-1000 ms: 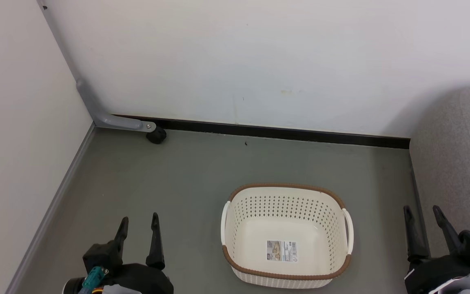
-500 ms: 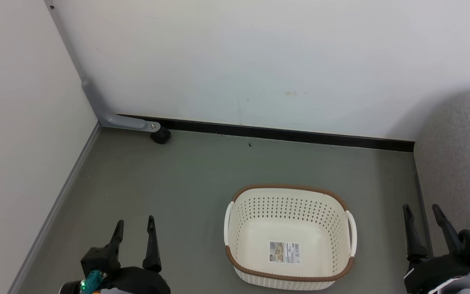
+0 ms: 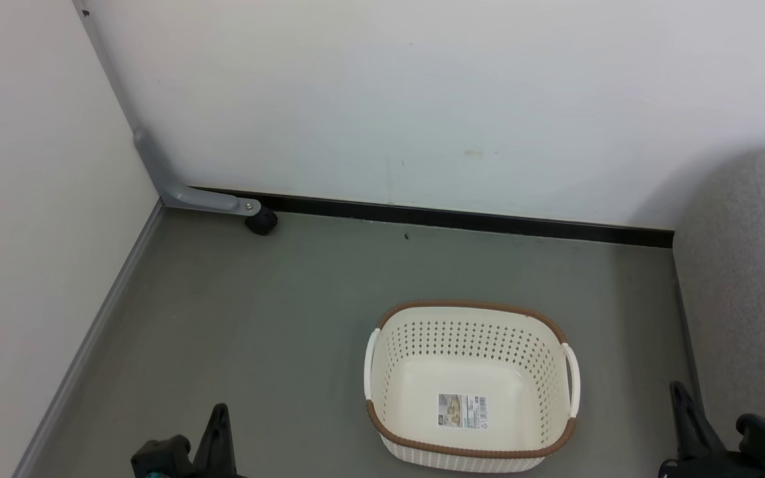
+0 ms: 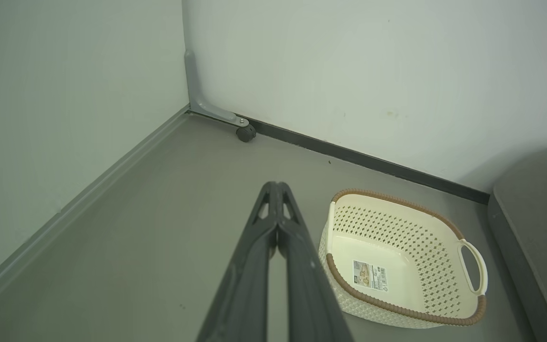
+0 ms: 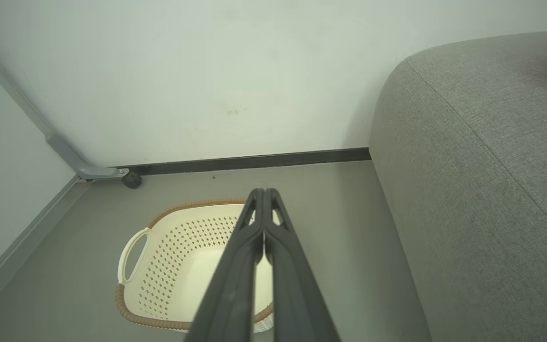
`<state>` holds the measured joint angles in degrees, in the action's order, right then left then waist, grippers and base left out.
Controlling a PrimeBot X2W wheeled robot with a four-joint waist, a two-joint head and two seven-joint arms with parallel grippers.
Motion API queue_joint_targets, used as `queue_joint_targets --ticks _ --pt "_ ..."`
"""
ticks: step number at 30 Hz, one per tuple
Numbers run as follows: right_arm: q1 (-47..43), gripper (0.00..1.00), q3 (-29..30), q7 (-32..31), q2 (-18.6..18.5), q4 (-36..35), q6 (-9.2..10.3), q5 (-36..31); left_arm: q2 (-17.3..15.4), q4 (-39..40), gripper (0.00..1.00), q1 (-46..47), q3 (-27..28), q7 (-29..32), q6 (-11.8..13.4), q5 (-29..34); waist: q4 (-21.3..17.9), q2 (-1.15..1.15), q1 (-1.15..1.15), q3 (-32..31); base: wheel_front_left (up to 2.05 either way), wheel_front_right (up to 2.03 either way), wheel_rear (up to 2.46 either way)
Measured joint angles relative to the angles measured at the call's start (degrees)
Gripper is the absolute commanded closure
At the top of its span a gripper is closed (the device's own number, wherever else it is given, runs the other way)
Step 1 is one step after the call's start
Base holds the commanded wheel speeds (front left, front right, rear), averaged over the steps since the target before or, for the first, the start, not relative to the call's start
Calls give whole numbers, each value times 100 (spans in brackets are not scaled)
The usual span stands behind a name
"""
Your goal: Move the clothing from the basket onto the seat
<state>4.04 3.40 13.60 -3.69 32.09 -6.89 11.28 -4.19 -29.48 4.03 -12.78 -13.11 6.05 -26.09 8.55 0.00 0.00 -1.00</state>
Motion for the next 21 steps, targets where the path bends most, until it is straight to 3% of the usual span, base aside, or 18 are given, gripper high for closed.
queue_joint_targets --ticks 21 --pt "13 100 123 -481 14 -176 0 1704 34 169 100 14 382 441 -259 -1384 -199 0 0 16 0 0 0"
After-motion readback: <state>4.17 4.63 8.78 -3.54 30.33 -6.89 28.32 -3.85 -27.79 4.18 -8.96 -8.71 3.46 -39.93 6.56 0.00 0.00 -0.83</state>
